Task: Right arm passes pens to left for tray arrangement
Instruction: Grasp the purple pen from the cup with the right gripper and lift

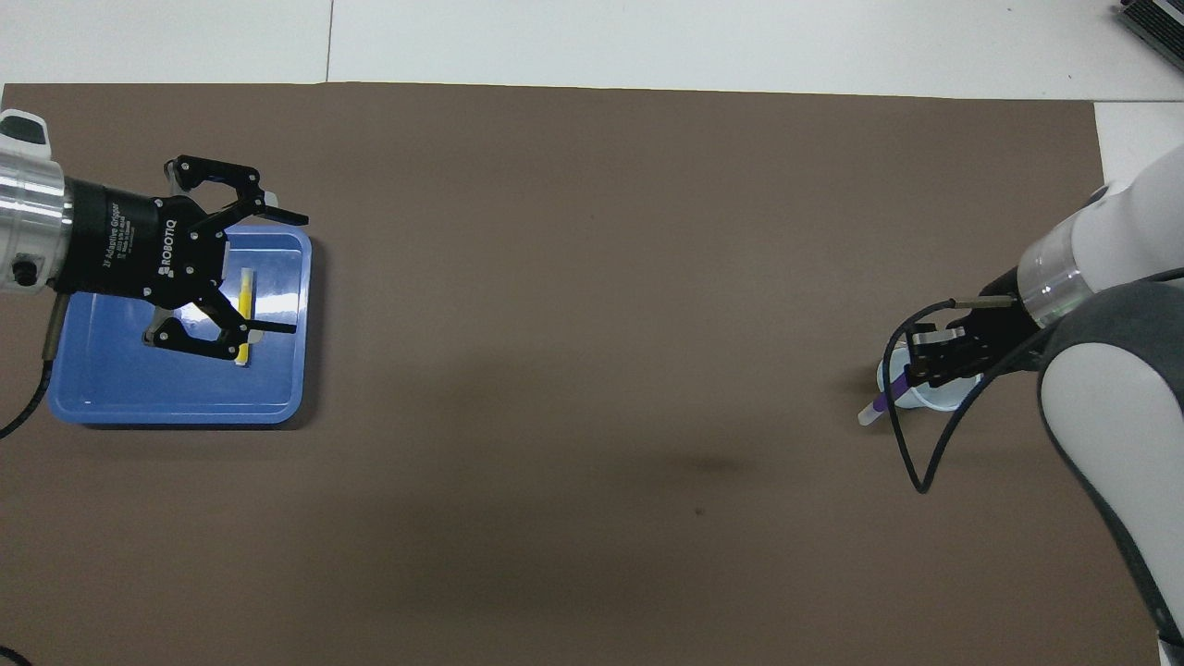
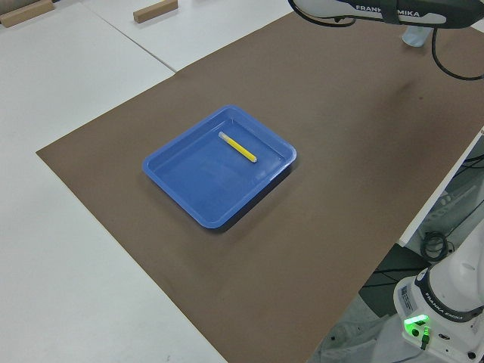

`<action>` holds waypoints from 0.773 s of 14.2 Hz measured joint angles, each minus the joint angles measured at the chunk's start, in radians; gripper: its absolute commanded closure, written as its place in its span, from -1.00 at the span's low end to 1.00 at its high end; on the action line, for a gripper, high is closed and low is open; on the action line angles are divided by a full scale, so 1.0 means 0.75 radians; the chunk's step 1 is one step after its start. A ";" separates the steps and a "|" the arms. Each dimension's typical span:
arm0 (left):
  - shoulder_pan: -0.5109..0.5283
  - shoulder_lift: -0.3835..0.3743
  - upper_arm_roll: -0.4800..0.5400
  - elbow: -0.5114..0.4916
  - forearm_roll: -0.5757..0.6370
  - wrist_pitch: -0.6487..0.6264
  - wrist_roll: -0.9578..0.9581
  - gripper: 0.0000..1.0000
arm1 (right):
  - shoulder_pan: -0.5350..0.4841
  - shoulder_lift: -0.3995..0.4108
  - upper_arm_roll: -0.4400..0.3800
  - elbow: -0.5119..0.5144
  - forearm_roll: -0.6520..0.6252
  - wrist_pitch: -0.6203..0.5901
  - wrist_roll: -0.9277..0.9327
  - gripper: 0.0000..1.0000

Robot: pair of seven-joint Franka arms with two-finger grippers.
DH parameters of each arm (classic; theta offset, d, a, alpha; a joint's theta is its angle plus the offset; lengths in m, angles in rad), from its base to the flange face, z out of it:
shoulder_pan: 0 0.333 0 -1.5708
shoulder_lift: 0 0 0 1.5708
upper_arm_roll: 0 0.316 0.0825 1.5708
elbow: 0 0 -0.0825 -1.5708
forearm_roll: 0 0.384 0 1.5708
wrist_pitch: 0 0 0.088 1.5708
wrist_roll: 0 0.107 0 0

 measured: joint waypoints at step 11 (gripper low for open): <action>-0.122 -0.110 -0.003 -0.230 -0.245 0.139 -0.159 -1.00 | 0.214 -0.002 0.007 -0.072 0.451 0.256 0.773 1.00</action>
